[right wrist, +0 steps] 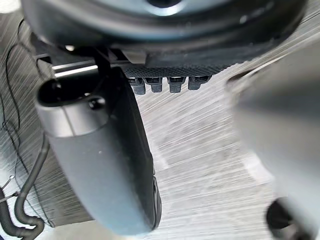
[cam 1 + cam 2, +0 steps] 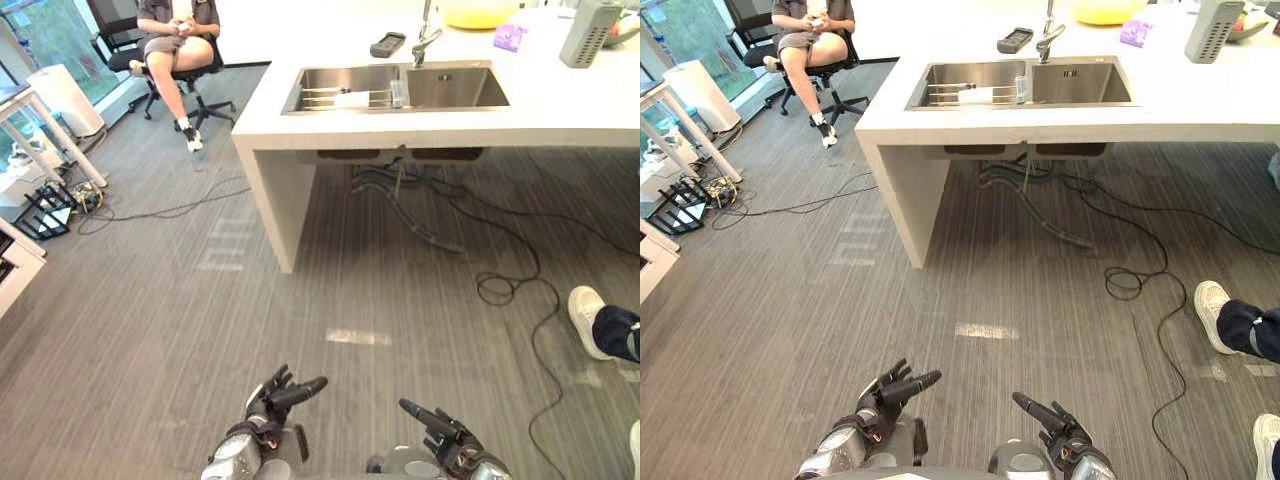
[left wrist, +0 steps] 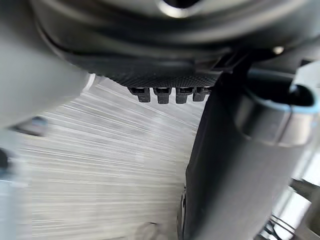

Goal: Walk over to the sink, pick up the cup, carry it to the dishwasher, place the cup inside the dishwasher, then close the dishwasher door

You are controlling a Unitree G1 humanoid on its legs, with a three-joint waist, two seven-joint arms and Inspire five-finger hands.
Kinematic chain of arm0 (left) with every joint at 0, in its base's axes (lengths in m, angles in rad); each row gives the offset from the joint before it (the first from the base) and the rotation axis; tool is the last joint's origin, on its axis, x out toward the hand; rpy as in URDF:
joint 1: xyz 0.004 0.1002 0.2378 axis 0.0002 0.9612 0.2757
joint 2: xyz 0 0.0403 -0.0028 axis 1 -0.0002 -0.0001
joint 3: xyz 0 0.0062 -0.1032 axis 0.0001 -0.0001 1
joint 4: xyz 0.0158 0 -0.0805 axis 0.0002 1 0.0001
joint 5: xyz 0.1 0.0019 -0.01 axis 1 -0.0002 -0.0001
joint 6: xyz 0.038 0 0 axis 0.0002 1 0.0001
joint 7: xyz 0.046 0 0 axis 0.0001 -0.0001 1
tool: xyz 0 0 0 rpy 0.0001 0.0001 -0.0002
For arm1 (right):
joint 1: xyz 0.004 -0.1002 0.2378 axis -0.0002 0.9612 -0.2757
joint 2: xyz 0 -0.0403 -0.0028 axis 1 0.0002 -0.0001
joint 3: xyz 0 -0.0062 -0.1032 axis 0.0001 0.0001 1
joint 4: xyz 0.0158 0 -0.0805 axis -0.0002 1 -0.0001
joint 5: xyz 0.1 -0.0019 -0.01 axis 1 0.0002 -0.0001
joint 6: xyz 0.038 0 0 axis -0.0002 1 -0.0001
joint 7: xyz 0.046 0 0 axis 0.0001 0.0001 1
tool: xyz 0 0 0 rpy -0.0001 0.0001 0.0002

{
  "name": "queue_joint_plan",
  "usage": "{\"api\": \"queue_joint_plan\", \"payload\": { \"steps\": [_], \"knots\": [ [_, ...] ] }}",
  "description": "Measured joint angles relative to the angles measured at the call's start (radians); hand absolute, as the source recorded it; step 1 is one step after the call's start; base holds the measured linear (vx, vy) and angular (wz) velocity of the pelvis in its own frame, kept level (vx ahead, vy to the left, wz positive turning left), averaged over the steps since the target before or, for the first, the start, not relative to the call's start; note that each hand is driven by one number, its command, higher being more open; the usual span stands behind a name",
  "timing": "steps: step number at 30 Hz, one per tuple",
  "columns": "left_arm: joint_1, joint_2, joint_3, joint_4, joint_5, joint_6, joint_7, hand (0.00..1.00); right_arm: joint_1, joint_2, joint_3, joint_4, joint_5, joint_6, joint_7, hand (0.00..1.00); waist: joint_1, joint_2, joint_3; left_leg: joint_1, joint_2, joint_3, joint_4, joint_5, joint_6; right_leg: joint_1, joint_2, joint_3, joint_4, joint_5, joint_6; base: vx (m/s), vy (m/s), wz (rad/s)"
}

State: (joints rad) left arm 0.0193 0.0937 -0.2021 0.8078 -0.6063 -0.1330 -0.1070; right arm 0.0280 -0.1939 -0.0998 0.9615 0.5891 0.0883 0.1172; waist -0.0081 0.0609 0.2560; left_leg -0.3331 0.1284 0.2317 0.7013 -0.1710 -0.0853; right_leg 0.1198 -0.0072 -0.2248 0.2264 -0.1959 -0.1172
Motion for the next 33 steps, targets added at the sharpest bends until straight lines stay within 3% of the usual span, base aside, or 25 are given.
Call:
{"api": "queue_joint_plan", "payload": {
  "steps": [1, 2, 3, 5, 6, 7, 8, 10, 11, 13, 14, 16, 17, 18, 19, 21, 22, 23, 24, 26, 27, 28, 29, 31, 33],
  "knots": [
    [0.001, 0.0, 0.003, -0.017, 0.001, -0.016, 0.008, 1.0, -0.009, 0.003, 0.0, -0.001, 0.002, 0.0, -0.001, 1.0, 0.001, -0.01, 0.006, 0.001, -0.021, 0.004, -0.122, 0.015, 0.001, 0.01, -0.006, 0.012, -0.009, -0.003, 0.007, 0.51, -0.007, -0.61],
    [0.002, 0.0, 0.004, -0.062, 0.006, -0.045, 0.029, 1.0, -0.02, 0.012, -0.005, -0.007, 0.007, 0.0, -0.003, 1.0, 0.003, -0.025, 0.019, 0.011, -0.057, 0.005, -0.357, 0.079, -0.003, 0.039, -0.015, 0.031, -0.027, -0.014, 0.027, 0.49, 0.024, -0.44],
    [0.002, 0.0, 0.004, -0.126, 0.013, -0.071, 0.049, 1.0, -0.018, 0.015, -0.015, -0.012, 0.01, -0.001, -0.002, 1.0, 0.004, -0.02, 0.03, 0.027, -0.073, 0.007, -0.542, 0.147, -0.006, 0.081, -0.009, 0.039, -0.051, -0.028, 0.051, 0.58, 0.065, -0.34],
    [0.001, 0.0, 0.004, -0.207, 0.021, -0.112, 0.07, 1.0, -0.005, 0.015, -0.03, -0.006, 0.019, 0.0, 0.003, 1.0, 0.002, -0.016, 0.042, 0.028, -0.073, 0.027, -0.605, 0.177, 0.01, 0.134, 0.003, 0.045, -0.055, -0.067, 0.096, 0.55, 0.147, -0.11],
    [0.006, -0.001, 0.004, -0.292, 0.021, -0.141, 0.082, 1.0, 0.033, 0.01, -0.055, -0.006, 0.02, 0.001, 0.009, 1.0, 0.009, 0.01, 0.037, 0.055, -0.063, 0.03, -0.602, 0.181, 0.03, 0.183, 0.023, 0.051, -0.031, -0.122, 0.115, 0.63, 0.241, -0.27],
    [-0.003, 0.01, 0.032, -0.415, 0.038, -0.157, 0.115, 1.0, 0.052, 0.009, -0.072, 0.008, 0.02, 0.005, 0.012, 1.0, 0.021, -0.002, 0.041, 0.056, -0.07, 0.029, -0.541, 0.327, 0.116, 0.212, 0.006, 0.062, 0.005, -0.189, 0.122, 0.42, 0.169, -0.28],
    [-0.006, 0.011, 0.041, -0.44, 0.039, -0.159, 0.121, 1.0, 0.054, 0.009, -0.073, 0.01, 0.02, 0.007, 0.012, 1.0, 0.021, -0.007, 0.04, 0.049, -0.077, 0.03, -0.522, 0.328, 0.117, 0.215, -0.004, 0.061, 0.008, -0.195, 0.121, 0.57, 0.242, -0.24],
    [-0.034, 0.008, 0.1, -0.629, 0.064, -0.194, 0.171, 1.0, 0.059, 0.005, -0.115, 0.028, 0.02, 0.014, 0.015, 1.0, 0.017, -0.008, 0.04, 0.006, -0.113, 0.043, -0.396, 0.27, 0.173, 0.232, -0.056, 0.06, 0.018, -0.196, 0.119, 0.44, 0.208, 0.01],
    [-0.039, 0.009, 0.113, -0.674, 0.073, -0.203, 0.18, 1.0, 0.059, 0.005, -0.123, 0.037, 0.02, 0.02, 0.015, 1.0, 0.018, -0.006, 0.039, 0.0, -0.117, 0.049, -0.368, 0.248, 0.181, 0.234, -0.066, 0.06, 0.027, -0.193, 0.118, 0.43, 0.189, 0.04],
    [-0.046, 0.012, 0.139, -0.832, 0.11, -0.233, 0.231, 1.0, 0.07, 0.007, -0.158, 0.084, 0.019, 0.042, 0.014, 1.0, 0.024, 0.0, 0.018, 0.007, -0.139, 0.054, -0.313, 0.174, 0.195, 0.192, -0.102, 0.064, 0.175, -0.157, 0.141, 0.45, 0.163, 0.12],
    [-0.045, 0.012, 0.14, -0.863, 0.121, -0.239, 0.242, 1.0, 0.076, 0.009, -0.167, 0.095, 0.019, 0.043, 0.014, 1.0, 0.025, 0.0, 0.009, 0.016, -0.148, 0.054, -0.32, 0.168, 0.196, 0.161, -0.116, 0.066, 0.244, -0.139, 0.164, 0.41, 0.129, 0.1],
    [-0.045, 0.019, 0.144, -0.976, 0.148, -0.251, 0.292, 1.0, 0.084, 0.018, -0.179, 0.119, 0.013, 0.043, 0.01, 1.0, 0.034, -0.013, -0.006, 0.102, -0.186, 0.062, -0.403, 0.152, 0.204, 0.025, -0.189, 0.09, 0.54, 0.028, 0.381, 0.4, 0.112, -0.06],
    [-0.046, 0.023, 0.146, -0.997, 0.163, -0.251, 0.311, 1.0, 0.085, 0.023, -0.181, 0.122, 0.013, 0.042, 0.006, 1.0, 0.033, -0.017, -0.008, 0.132, -0.194, 0.061, -0.434, 0.149, 0.205, -0.006, -0.207, 0.091, 0.608, 0.077, 0.387, 0.36, 0.078, -0.2],
    [-0.047, 0.034, 0.155, -1.027, 0.181, -0.251, 0.343, 1.0, 0.084, 0.036, -0.203, 0.122, 0.007, 0.032, -0.003, 1.0, 0.032, -0.024, -0.012, 0.199, -0.208, 0.062, -0.49, 0.15, 0.202, -0.07, -0.247, 0.07, 0.737, 0.058, 0.357, 0.32, 0.052, -0.26],
    [-0.047, 0.041, 0.158, -1.041, 0.197, -0.252, 0.384, 1.0, 0.083, 0.036, -0.234, 0.119, 0.008, 0.031, -0.01, 1.0, 0.023, -0.023, -0.013, 0.268, -0.216, 0.051, -0.541, 0.149, 0.196, -0.122, -0.286, 0.013, 0.809, 0.006, 0.28, 0.3, 0.035, -0.21],
    [-0.057, 0.043, 0.155, -1.044, 0.206, -0.262, 0.422, 1.0, 0.085, 0.04, -0.262, 0.117, 0.009, 0.032, -0.011, 1.0, 0.009, -0.009, -0.022, 0.348, -0.216, -0.026, -0.599, 0.144, 0.184, -0.212, -0.311, -0.07, 0.794, -0.075, 0.185, 0.28, -0.02, -0.05],
    [-0.064, 0.044, 0.152, -1.043, 0.206, -0.269, 0.432, 1.0, 0.087, 0.045, -0.266, 0.117, 0.009, 0.034, -0.01, 1.0, 0.006, -0.005, -0.024, 0.366, -0.212, -0.058, -0.609, 0.141, 0.179, -0.25, -0.308, -0.085, 0.756, -0.095, 0.159, 0.27, -0.071, 0.15],
    [-0.082, 0.047, 0.148, -1.042, 0.207, -0.287, 0.444, 1.0, 0.097, 0.065, -0.28, 0.112, 0.025, 0.035, -0.008, 1.0, -0.007, 0.001, -0.027, 0.387, -0.191, -0.099, -0.612, 0.128, 0.161, -0.308, -0.294, -0.106, 0.615, -0.105, 0.15, 0.28, -0.171, 0.58],
    [-0.103, 0.059, 0.138, -1.033, 0.214, -0.311, 0.449, 1.0, 0.109, 0.083, -0.314, 0.107, 0.047, 0.031, -0.001, 1.0, -0.033, 0.0, -0.029, 0.398, -0.176, -0.143, -0.607, 0.113, 0.144, -0.342, -0.285, -0.093, 0.435, -0.086, 0.172, 0.43, -0.295, 1.13],
    [-0.147, 0.091, 0.101, -0.996, 0.214, -0.333, 0.436, 1.0, 0.134, 0.089, -0.352, 0.111, 0.049, 0.032, 0.006, 1.0, -0.052, -0.018, -0.036, 0.419, -0.166, -0.211, -0.582, 0.082, 0.114, -0.362, -0.284, -0.025, 0.227, -0.005, 0.19, 0.36, -0.3, 1.18],
    [-0.156, 0.111, 0.09, -0.988, 0.211, -0.334, 0.427, 1.0, 0.153, 0.094, -0.357, 0.113, 0.048, 0.033, 0.008, 1.0, -0.056, -0.035, -0.046, 0.422, -0.168, -0.239, -0.548, 0.051, 0.094, -0.357, -0.286, 0.009, 0.157, 0.064, 0.182, 0.35, -0.342, 0.99],
    [-0.159, 0.138, 0.088, -0.988, 0.195, -0.346, 0.41, 1.0, 0.18, 0.115, -0.358, 0.121, 0.046, 0.034, 0.014, 1.0, -0.056, -0.084, -0.067, 0.422, -0.183, -0.275, -0.498, 0.01, 0.058, -0.345, -0.292, 0.052, 0.134, 0.236, 0.21, 0.36, -0.389, 0.88],
    [-0.155, 0.121, 0.089, -0.978, 0.189, -0.359, 0.404, 1.0, 0.178, 0.112, -0.362, 0.138, 0.047, 0.036, 0.015, 1.0, -0.053, -0.066, -0.067, 0.424, -0.168, -0.29, -0.475, -0.008, 0.043, -0.347, -0.284, 0.039, 0.176, 0.205, 0.208, 0.48, -0.537, 0.74],
    [-0.176, 0.093, 0.074, -0.973, 0.149, -0.358, 0.374, 1.0, 0.176, 0.093, -0.401, 0.151, 0.034, 0.037, 0.041, 1.0, -0.047, -0.018, -0.087, 0.424, -0.078, -0.271, -0.465, -0.038, 0.018, -0.335, -0.223, -0.019, 0.22, 0.114, 0.171, 0.4, -0.422, 0.4],
    [-0.207, 0.093, 0.051, -0.972, 0.149, -0.331, 0.364, 1.0, 0.162, 0.095, -0.406, 0.153, 0.014, 0.037, 0.056, 1.0, -0.04, -0.009, -0.092, 0.451, -0.045, -0.273, -0.497, -0.037, 0.018, -0.33, -0.196, -0.034, 0.241, 0.078, 0.152, 0.24, -0.241, 0.05]
  ]
}}
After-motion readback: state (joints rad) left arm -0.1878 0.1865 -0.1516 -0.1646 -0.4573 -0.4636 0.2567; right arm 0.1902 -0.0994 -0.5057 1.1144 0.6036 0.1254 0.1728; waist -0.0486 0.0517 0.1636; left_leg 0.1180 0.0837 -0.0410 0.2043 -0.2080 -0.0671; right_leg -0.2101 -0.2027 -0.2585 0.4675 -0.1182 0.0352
